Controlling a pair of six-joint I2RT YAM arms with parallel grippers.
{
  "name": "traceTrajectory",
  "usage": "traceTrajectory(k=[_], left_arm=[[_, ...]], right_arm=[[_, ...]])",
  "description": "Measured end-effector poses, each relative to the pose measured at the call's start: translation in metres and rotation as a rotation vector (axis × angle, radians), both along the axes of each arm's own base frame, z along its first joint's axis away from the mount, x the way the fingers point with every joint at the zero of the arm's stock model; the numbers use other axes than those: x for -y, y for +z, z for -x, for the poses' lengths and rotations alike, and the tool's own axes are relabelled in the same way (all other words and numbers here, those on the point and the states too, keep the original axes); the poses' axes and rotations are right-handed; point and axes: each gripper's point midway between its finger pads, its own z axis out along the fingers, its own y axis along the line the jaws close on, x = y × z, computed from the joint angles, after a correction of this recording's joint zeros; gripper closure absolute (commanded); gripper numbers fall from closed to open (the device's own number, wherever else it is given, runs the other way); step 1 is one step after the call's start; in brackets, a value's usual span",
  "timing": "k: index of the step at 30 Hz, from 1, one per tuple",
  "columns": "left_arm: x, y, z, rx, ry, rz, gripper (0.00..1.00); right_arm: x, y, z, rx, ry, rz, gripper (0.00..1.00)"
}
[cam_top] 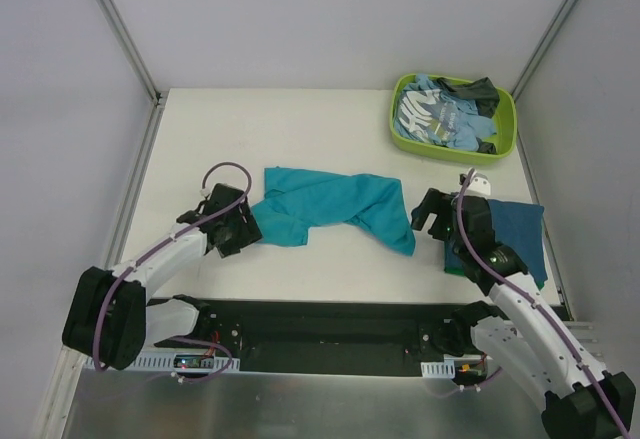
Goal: Fold and stack the t-shirts
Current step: Flatten out the tshirt
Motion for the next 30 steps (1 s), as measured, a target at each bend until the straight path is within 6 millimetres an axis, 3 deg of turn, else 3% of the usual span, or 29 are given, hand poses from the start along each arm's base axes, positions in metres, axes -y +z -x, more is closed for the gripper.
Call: traceTrajectory(k=[5,15,21,23,30], left_arm=[[0.005,-0.011,-0.003,-0.056,-0.004,-0.014,0.48],[0.017,-0.017,-0.014,-0.084,-0.017,-0.010,0.83],[0.024,-0.017,-0.014,-0.091,-0.039,0.002,0.87],[0.025,-0.015,-0.016,-0.086,-0.041,0.004,1.00],[0.025,-0.014,-0.022,-0.075,-0.057,-0.008,1.00]], right_arm=[[-0.001,0.000,0.005,0.018,0.014,-0.017,0.04],[0.000,-0.007,0.007,0.000,0.016,-0.011,0.04],[-0.002,-0.009,0.008,-0.006,0.025,-0.010,0.04],[-0.004,-0.009,0.009,-0.010,0.037,-0.016,0.04],[-0.007,-0.006,0.011,-0.001,0.063,-0.025,0.04]])
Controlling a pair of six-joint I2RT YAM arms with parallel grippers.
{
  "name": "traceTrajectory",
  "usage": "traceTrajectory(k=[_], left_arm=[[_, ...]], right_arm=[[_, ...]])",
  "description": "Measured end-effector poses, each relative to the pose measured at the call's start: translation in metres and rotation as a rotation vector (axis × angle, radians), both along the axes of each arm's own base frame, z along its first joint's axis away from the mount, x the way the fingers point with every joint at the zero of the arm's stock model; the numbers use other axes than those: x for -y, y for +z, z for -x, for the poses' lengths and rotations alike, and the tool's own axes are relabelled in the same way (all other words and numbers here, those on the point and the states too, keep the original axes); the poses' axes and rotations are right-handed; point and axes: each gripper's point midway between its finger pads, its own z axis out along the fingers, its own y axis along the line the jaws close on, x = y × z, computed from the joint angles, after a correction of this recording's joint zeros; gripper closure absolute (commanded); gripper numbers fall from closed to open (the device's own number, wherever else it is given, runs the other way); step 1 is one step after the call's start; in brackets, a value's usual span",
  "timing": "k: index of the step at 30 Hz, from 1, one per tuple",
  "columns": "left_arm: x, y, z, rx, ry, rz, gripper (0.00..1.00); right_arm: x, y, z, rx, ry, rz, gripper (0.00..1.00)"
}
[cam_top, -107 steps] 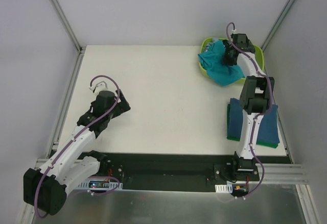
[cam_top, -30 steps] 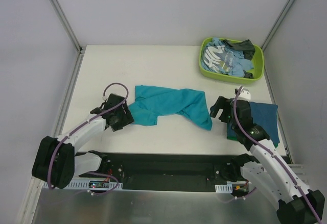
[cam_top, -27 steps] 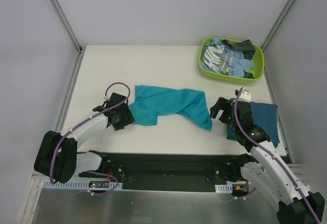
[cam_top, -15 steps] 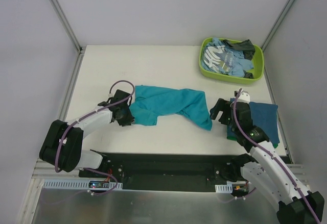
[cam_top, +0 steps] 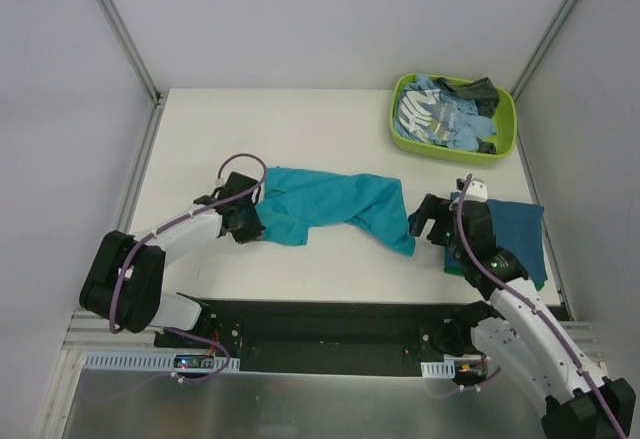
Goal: Fold and stack the t-shirts
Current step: Flatten out the tshirt
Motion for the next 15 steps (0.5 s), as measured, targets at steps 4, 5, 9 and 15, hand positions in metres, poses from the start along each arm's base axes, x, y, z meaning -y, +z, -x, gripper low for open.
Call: traceTrajectory(k=[4,5,9,15], left_arm=[[0.001,0.005,-0.003,0.027,-0.006,0.005,1.00],[0.001,0.009,-0.004,0.047,-0.010,0.011,1.00],[0.002,0.036,-0.009,0.181,-0.023,0.057,1.00],[0.001,0.066,-0.007,0.340,-0.034,0.110,1.00]], right_arm=[[-0.004,0.000,0.003,-0.004,0.032,-0.005,0.04],[-0.006,-0.001,0.005,-0.009,0.046,-0.006,0.04],[-0.014,-0.010,0.014,-0.065,0.114,-0.004,0.03],[-0.037,-0.030,0.030,-0.213,0.237,0.074,0.06]])
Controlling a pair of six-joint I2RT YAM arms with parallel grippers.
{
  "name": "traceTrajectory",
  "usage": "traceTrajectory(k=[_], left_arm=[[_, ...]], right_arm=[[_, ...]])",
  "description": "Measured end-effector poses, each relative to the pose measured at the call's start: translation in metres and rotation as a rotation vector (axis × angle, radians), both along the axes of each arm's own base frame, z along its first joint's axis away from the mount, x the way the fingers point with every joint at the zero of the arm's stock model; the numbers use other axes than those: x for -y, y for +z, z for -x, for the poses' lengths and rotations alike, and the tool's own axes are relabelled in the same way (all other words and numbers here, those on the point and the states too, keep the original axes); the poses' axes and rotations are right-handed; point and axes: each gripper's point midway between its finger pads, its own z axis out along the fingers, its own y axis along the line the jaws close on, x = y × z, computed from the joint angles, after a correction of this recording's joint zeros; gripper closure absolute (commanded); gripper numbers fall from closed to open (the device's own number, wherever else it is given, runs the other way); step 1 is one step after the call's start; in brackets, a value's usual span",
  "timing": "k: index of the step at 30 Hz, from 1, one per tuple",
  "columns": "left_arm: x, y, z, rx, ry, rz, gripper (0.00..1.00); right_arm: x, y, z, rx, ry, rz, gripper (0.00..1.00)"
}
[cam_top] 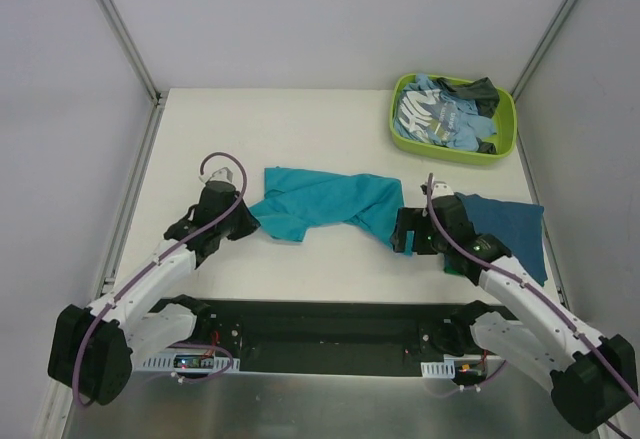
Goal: Fold and stack the t-shirts
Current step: Flatten out the tshirt
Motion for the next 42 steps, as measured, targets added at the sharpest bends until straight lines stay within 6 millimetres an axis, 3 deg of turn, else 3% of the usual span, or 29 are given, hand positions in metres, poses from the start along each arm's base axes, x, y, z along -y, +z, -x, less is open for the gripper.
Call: traceTrajectory(k=[6,16,17,20,21,27,30,33,37,40,42], left_arm=[[-0.001,0.012,0.001,0.062,-0.006,0.019,1.00],[-0.003,0.014,-0.002,0.075,0.008,0.008,1.00],[-0.004,0.014,-0.002,0.077,0.013,0.004,1.00],[-0.007,0.013,-0.005,0.081,0.026,-0.007,1.00],[-0.008,0.012,-0.006,0.082,0.031,-0.013,1.00],[-0.013,0.016,-0.009,0.103,0.056,-0.029,1.00],[-0.014,0.037,-0.015,0.159,0.065,-0.022,1.00],[-0.015,0.082,-0.022,0.274,0.070,0.000,1.00],[-0.022,0.181,-0.026,0.507,0.091,0.043,1.00],[-0.034,0.265,-0.015,0.694,0.116,0.068,1.00],[-0.044,0.309,-0.001,0.795,0.134,0.082,1.00]], right_arm=[[-0.002,-0.025,0.005,-0.095,0.012,0.063,0.12],[-0.001,-0.070,-0.001,-0.223,-0.004,0.158,0.28],[-0.001,-0.074,-0.001,-0.239,-0.005,0.169,0.34],[-0.003,-0.078,-0.010,-0.242,-0.009,0.185,0.77],[-0.005,-0.079,-0.013,-0.238,-0.006,0.186,0.84],[-0.008,-0.070,-0.016,-0.216,-0.006,0.166,0.95],[-0.010,-0.035,-0.020,-0.147,0.003,0.133,0.95],[-0.015,0.029,-0.029,-0.012,0.016,0.069,0.95],[-0.018,0.129,-0.030,0.196,0.051,-0.034,0.94],[-0.015,0.201,-0.015,0.342,0.090,-0.113,0.94],[-0.014,0.241,0.000,0.423,0.127,-0.168,0.96]])
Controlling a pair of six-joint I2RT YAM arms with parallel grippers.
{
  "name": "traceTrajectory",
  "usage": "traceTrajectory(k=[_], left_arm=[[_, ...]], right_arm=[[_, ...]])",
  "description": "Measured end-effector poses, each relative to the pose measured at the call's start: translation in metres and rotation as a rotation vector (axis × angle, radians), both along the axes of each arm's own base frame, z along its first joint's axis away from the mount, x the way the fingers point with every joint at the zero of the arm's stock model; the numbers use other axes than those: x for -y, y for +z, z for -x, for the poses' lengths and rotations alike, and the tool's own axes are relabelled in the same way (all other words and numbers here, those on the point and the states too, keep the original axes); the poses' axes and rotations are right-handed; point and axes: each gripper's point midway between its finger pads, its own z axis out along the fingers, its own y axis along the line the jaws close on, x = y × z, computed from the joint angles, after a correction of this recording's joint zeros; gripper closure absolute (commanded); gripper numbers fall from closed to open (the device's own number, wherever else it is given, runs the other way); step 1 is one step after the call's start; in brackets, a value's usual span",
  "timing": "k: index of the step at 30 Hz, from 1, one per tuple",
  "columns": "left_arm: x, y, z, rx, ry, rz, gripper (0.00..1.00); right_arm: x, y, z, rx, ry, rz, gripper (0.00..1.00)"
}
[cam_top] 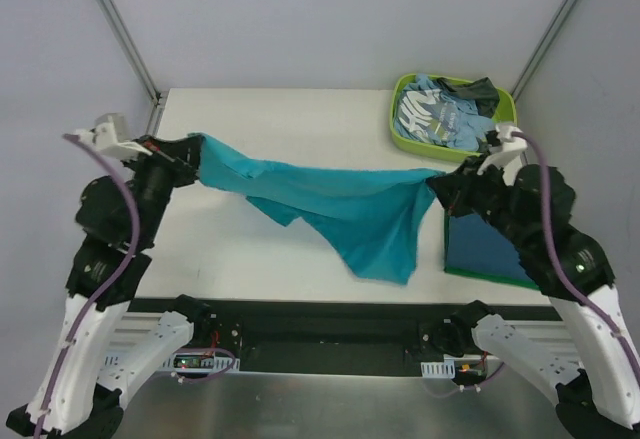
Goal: Fold and stack the t-shirts
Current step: Flatten out the tshirt
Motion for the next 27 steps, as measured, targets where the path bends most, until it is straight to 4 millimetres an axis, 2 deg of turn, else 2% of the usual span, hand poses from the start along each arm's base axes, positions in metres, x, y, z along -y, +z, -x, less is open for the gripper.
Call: traceTrajectory(k=[3,7,8,11,13,15,17,19,22,27], left_arm=[[-0.015,0.061,0.029,0.147,0.010,0.016,1.00],[-0.030,0.128,0.070,0.317,0.004,0.029,1.00],[-0.031,0.139,0.078,0.346,-0.005,0.031,1.00],[-0.035,0.169,0.100,0.426,-0.026,0.028,1.00],[-0.038,0.182,0.106,0.453,-0.025,0.022,1.00],[-0.039,0.191,0.103,0.460,-0.009,0.015,1.00],[-0.041,0.197,0.088,0.445,0.031,-0.004,1.00],[-0.042,0.196,0.064,0.405,0.081,-0.034,1.00],[-0.039,0.183,0.010,0.308,0.172,-0.113,1.00],[-0.029,0.141,-0.099,0.122,0.260,-0.278,1.00]], right_arm=[[0.000,0.048,0.025,0.090,0.074,-0.069,0.97],[-0.005,0.106,0.060,0.197,0.201,-0.160,0.98],[-0.007,0.121,0.070,0.225,0.239,-0.183,0.99],[-0.009,0.148,0.089,0.286,0.310,-0.228,0.99],[-0.009,0.160,0.096,0.316,0.330,-0.246,0.98],[-0.009,0.167,0.095,0.329,0.326,-0.248,0.97],[-0.010,0.174,0.084,0.338,0.302,-0.240,0.95],[-0.013,0.173,0.062,0.326,0.251,-0.213,0.95],[-0.021,0.156,0.015,0.272,0.168,-0.131,0.96],[-0.030,0.107,-0.075,0.150,0.048,0.006,0.98]])
